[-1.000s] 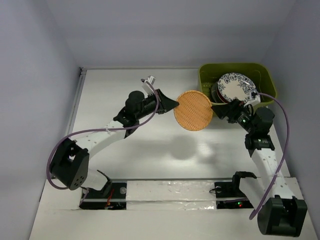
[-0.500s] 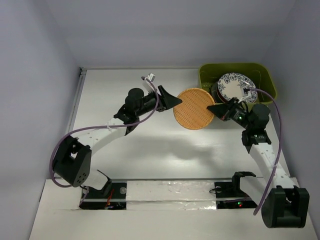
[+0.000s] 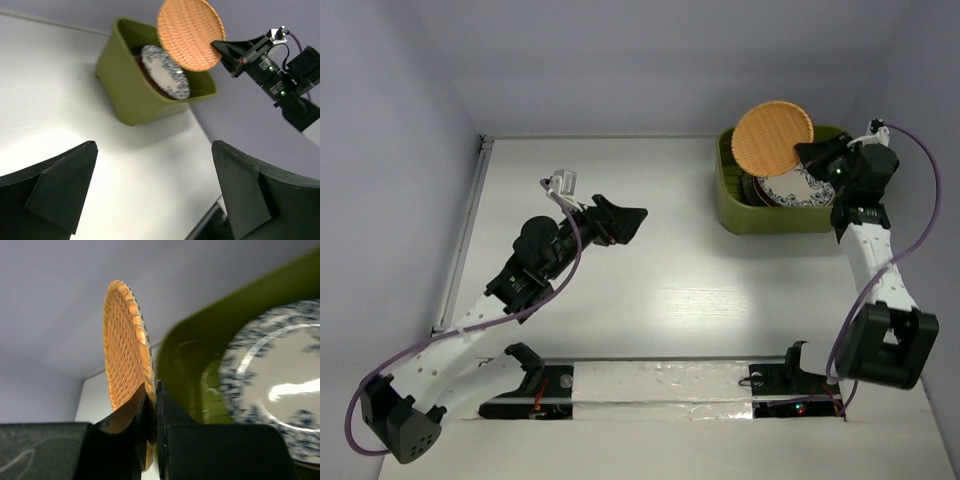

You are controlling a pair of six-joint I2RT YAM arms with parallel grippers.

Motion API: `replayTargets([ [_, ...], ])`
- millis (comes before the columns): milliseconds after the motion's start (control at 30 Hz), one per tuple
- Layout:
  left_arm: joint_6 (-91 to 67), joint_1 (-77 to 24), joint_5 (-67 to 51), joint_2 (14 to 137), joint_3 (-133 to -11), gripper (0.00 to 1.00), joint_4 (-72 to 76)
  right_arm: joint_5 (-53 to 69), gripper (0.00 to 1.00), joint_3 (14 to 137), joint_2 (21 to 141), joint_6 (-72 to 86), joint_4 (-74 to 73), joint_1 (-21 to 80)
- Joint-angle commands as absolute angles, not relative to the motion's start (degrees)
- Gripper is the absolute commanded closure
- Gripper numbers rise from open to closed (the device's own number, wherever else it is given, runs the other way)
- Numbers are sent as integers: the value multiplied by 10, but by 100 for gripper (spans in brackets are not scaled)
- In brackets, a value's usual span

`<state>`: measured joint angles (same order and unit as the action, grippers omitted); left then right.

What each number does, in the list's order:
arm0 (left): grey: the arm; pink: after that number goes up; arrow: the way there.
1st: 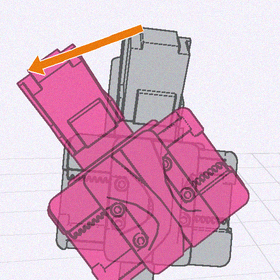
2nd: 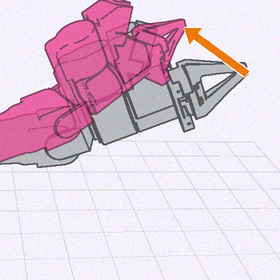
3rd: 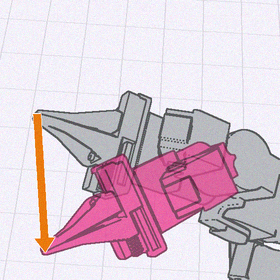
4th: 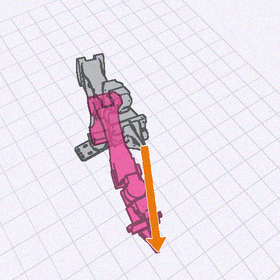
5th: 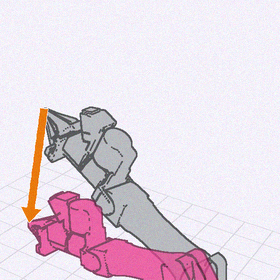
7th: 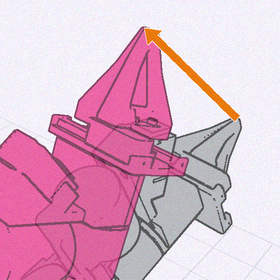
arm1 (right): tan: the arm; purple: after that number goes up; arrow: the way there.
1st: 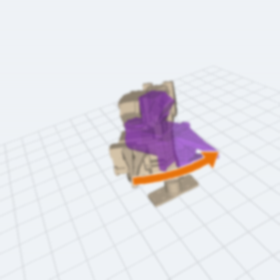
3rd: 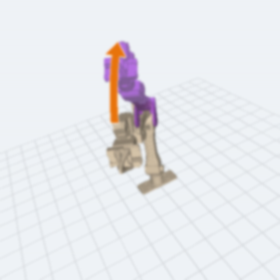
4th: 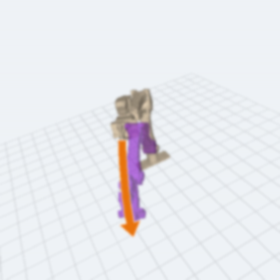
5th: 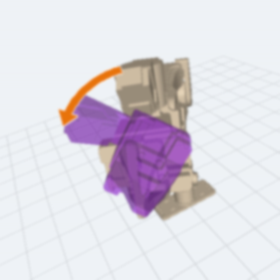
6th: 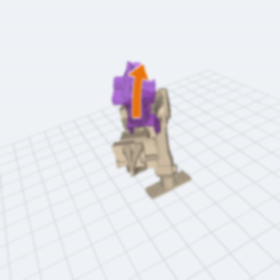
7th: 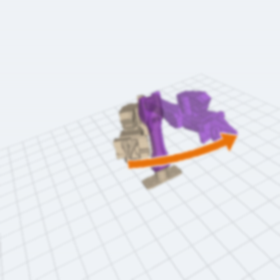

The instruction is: Place the plates into the plastic bin on the countertop

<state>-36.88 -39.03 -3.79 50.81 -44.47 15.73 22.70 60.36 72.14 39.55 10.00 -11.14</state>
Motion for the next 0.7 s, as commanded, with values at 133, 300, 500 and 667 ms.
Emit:
replayTargets([
  [133,-308,-394,25,448,-418,1,52,145,100,643,813,418,69,-168],
  [300,-298,-394,35,421,-424,1,23,108,11,659,841,417,35,-173],
  [500,-280,-394,49,398,-461,1,-15,12,0,627,752,426,2,-173],
  [667,-261,-394,66,396,-500,1,-52,20,0,573,610,440,5,-173],
])
